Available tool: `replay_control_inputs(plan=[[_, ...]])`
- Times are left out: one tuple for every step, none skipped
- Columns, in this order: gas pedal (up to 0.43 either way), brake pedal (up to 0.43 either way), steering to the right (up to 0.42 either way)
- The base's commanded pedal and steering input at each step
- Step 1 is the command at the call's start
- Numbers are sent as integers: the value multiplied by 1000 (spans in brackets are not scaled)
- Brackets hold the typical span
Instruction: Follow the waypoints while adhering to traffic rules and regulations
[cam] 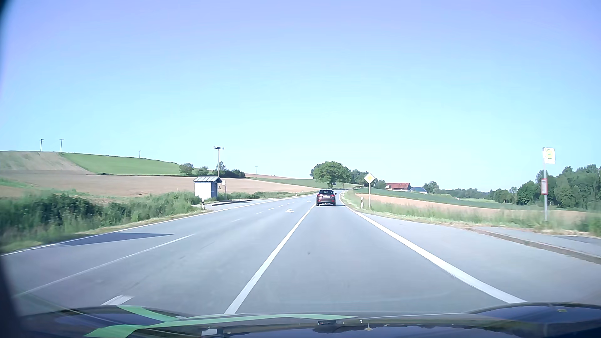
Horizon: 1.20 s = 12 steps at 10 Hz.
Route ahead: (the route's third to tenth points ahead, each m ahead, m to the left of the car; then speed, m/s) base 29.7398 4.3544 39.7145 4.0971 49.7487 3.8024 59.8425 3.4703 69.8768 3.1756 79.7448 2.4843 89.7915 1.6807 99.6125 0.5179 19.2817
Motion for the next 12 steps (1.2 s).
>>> replay_control_inputs(plan=[[59,0,2],[59,0,2],[67,0,2],[98,0,1],[118,0,1],[150,0,1],[169,0,2],[189,0,2],[197,0,1],[209,0,1],[209,0,1],[220,0,1]])
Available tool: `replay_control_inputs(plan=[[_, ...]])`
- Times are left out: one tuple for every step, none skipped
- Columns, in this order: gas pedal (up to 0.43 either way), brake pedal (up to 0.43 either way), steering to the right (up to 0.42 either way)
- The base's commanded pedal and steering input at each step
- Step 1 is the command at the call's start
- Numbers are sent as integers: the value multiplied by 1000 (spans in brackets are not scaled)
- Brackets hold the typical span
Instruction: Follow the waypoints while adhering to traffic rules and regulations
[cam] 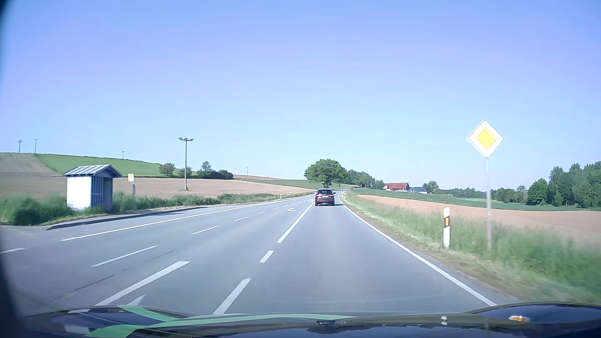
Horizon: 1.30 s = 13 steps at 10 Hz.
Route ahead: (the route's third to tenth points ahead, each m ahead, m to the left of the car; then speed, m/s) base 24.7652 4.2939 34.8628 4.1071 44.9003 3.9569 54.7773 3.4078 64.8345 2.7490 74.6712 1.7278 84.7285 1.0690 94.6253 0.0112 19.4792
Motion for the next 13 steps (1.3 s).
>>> replay_control_inputs(plan=[[228,0,1],[240,0,1],[248,0,1],[248,0,2],[268,0,1],[268,0,2],[268,0,2],[260,0,2],[240,0,2],[150,0,1],[138,0,1],[118,0,1],[67,0,1]])
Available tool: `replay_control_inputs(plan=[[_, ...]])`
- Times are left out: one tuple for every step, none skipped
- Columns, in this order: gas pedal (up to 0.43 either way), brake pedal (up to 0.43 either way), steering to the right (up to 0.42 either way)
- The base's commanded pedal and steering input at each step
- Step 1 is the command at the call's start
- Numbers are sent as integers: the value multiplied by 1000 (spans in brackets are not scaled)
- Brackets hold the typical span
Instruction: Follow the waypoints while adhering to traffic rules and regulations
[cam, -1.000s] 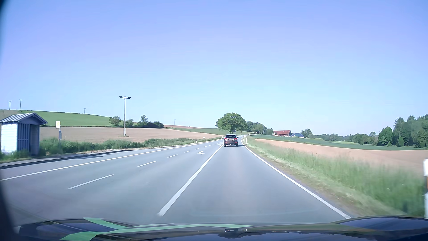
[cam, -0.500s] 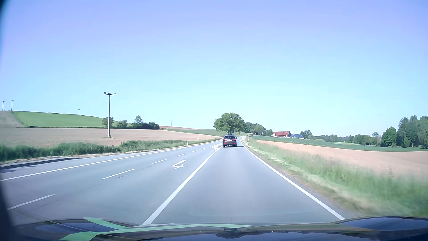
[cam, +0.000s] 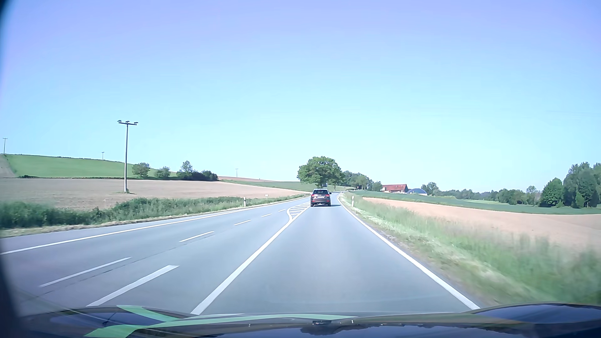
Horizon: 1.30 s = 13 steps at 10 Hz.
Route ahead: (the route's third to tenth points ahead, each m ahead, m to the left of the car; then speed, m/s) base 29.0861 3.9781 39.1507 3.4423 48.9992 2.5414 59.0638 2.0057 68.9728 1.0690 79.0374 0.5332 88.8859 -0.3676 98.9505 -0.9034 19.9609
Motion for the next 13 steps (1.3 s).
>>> replay_control_inputs(plan=[[8,0,1],[0,0,1],[0,0,1],[0,0,1],[0,0,1],[0,0,1],[0,0,0],[0,0,1],[0,0,0],[8,0,1],[39,0,1],[59,0,1],[87,0,1]])
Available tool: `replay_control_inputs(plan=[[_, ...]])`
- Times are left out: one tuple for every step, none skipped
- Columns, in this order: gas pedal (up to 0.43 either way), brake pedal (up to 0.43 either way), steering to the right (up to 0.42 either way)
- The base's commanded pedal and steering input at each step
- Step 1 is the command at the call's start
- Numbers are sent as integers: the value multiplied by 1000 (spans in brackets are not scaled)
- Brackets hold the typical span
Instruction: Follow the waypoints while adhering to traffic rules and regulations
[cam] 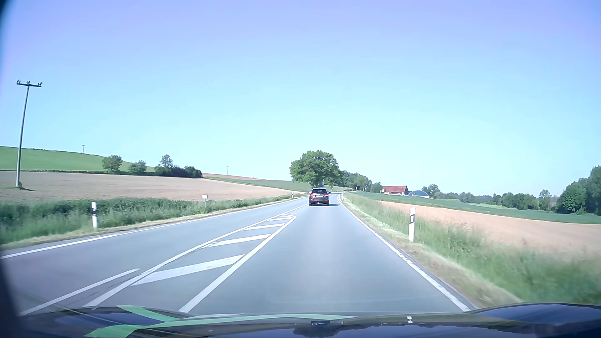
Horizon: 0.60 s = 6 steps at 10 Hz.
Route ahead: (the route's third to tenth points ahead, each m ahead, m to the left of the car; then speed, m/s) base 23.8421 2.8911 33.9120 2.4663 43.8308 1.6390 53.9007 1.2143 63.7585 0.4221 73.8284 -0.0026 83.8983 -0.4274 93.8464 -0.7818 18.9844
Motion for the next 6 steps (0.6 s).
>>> replay_control_inputs(plan=[[118,0,1],[138,0,1],[150,0,1],[189,0,1],[197,0,1],[220,0,1]])
